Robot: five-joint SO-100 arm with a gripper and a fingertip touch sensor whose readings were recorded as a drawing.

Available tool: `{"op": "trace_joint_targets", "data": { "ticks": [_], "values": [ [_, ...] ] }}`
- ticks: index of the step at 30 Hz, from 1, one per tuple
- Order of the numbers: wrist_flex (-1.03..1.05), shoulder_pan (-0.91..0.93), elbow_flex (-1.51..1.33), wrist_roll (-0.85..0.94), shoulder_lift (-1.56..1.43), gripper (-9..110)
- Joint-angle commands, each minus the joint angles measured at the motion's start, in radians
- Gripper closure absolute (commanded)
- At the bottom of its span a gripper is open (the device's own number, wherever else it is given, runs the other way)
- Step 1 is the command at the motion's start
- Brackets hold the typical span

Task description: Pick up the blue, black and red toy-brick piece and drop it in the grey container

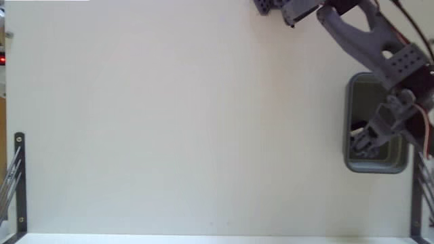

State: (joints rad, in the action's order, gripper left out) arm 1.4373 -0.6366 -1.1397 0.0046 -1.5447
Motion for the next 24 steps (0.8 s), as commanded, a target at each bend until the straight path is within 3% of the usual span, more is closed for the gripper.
{"op": "trace_joint_targets", "data": {
  "ticks": [1, 24],
  "values": [
    [-0.011, -0.015, -0.012, -0.005, -0.081, -9],
    [-0.011, 0.108, -0.172, -0.005, -0.243, -9]
  ]
}}
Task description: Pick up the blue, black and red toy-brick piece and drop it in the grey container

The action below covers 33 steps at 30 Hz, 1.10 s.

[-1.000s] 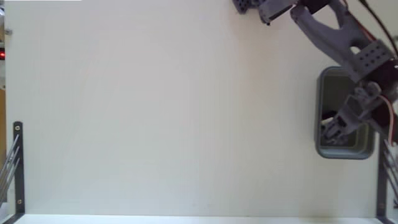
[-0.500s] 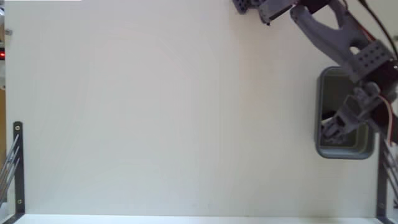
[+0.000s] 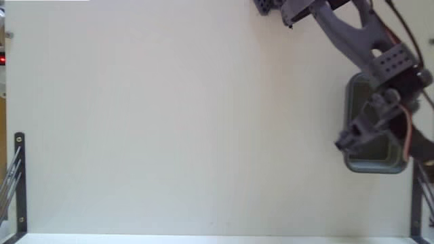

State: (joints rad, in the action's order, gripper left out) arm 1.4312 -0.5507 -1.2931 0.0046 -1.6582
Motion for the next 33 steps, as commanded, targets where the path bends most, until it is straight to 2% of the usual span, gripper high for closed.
{"op": "trace_joint_targets", "data": {
  "ticks": [1, 33],
  "values": [
    [-0.004, 0.032, -0.031, -0.005, -0.142, -9],
    [-0.002, 0.366, -0.465, -0.005, -0.58, -9]
  ]
}}
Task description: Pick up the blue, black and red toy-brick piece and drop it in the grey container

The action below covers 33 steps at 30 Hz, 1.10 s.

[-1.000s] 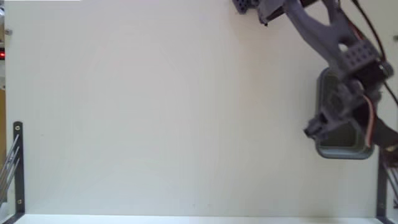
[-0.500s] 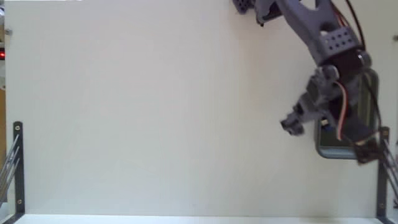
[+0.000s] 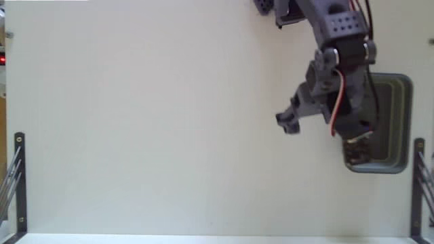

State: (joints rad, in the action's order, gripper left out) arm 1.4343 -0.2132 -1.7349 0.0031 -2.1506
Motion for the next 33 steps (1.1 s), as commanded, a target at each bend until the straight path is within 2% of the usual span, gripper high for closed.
{"op": "trace_joint_targets", "data": {
  "ticks": [1, 19, 33],
  "values": [
    [-0.005, 0.04, -0.038, -0.003, -0.102, -9],
    [-0.004, 0.18, -0.221, -0.003, -0.286, -9],
    [-0.004, 0.213, -0.264, -0.003, -0.33, -9]
  ]
}}
